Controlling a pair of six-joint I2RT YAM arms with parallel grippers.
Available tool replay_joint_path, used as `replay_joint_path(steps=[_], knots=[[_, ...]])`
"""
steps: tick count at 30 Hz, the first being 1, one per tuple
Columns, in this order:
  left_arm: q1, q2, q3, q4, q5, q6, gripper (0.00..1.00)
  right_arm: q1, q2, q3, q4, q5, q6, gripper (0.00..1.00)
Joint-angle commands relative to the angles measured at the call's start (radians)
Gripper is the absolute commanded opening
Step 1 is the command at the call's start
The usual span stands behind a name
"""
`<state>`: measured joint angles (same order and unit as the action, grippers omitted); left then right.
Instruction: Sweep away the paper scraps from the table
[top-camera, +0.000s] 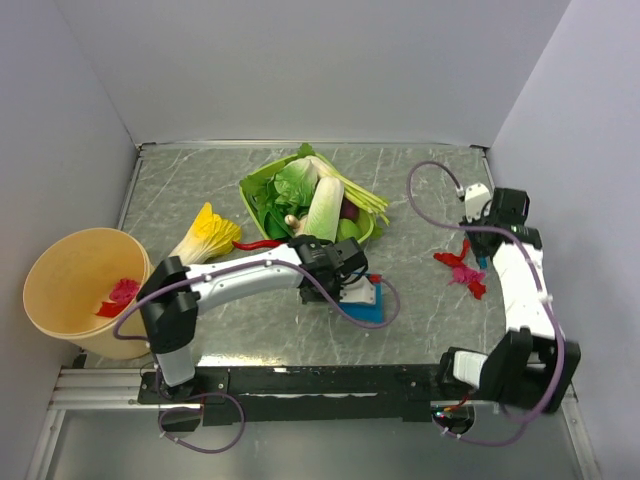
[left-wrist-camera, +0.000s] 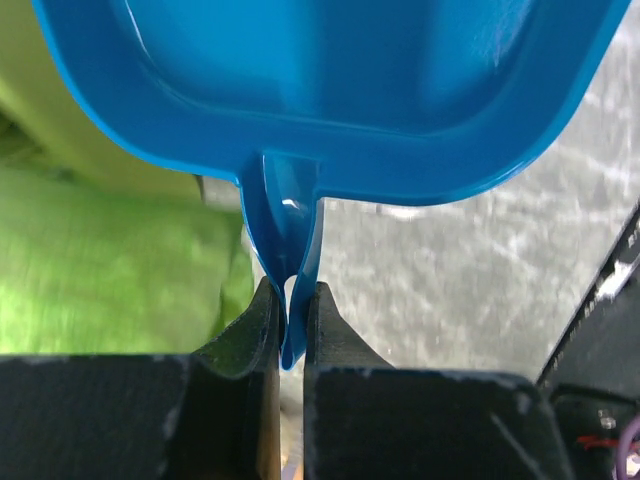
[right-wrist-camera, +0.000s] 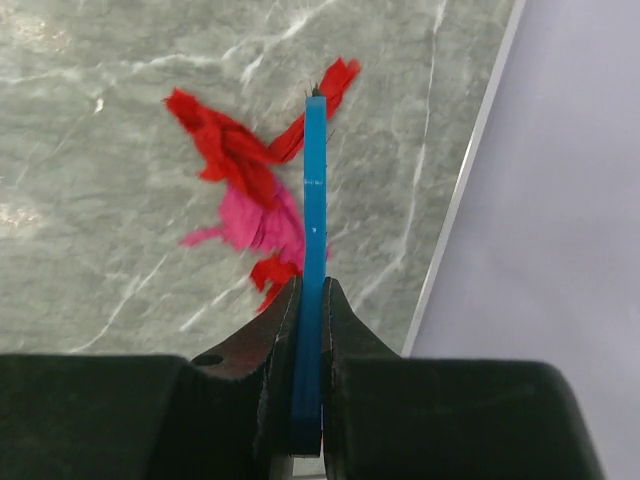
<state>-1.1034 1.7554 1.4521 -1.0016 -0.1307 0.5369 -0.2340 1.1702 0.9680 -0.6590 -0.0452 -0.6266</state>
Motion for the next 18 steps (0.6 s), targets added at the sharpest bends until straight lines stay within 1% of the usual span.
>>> replay_joint_path(steps=[1,2,5,8,11,13,15,16,17,18], knots=[[-0.016,0.070,0.051,0.072,-0.021,-0.060,0.01,-0.005,0.132,0.142,0.131,0.005,-0.080,0.00],[-0.016,0.100,0.051,0.080,-0.021,-0.069,0.01,-0.005,0.185,0.159,0.172,0.011,-0.125,0.00],[-0.016,0.142,0.033,0.115,-0.009,-0.094,0.01,-0.005,0.281,0.187,0.211,0.019,-0.209,0.00],[-0.016,0.183,0.022,0.156,-0.012,-0.110,0.01,-0.001,0.327,0.161,0.219,0.015,-0.268,0.00],[-0.016,0.229,0.034,0.187,-0.036,-0.132,0.01,0.021,0.312,0.100,0.202,-0.024,-0.278,0.00],[-0.018,0.246,0.042,0.201,-0.040,-0.146,0.01,0.064,0.287,0.071,0.144,-0.054,-0.253,0.00],[-0.018,0.265,0.048,0.213,-0.030,-0.150,0.01,0.100,0.240,0.031,0.073,-0.123,-0.226,0.00],[-0.018,0.268,0.048,0.221,-0.026,-0.153,0.01,0.155,0.196,0.015,0.055,-0.146,-0.202,0.00],[-0.018,0.271,0.050,0.224,-0.015,-0.155,0.02,0.183,0.169,-0.020,0.039,-0.162,-0.190,0.00],[-0.018,0.271,0.050,0.234,-0.011,-0.156,0.04,0.220,0.143,-0.034,-0.002,-0.194,-0.176,0.00]])
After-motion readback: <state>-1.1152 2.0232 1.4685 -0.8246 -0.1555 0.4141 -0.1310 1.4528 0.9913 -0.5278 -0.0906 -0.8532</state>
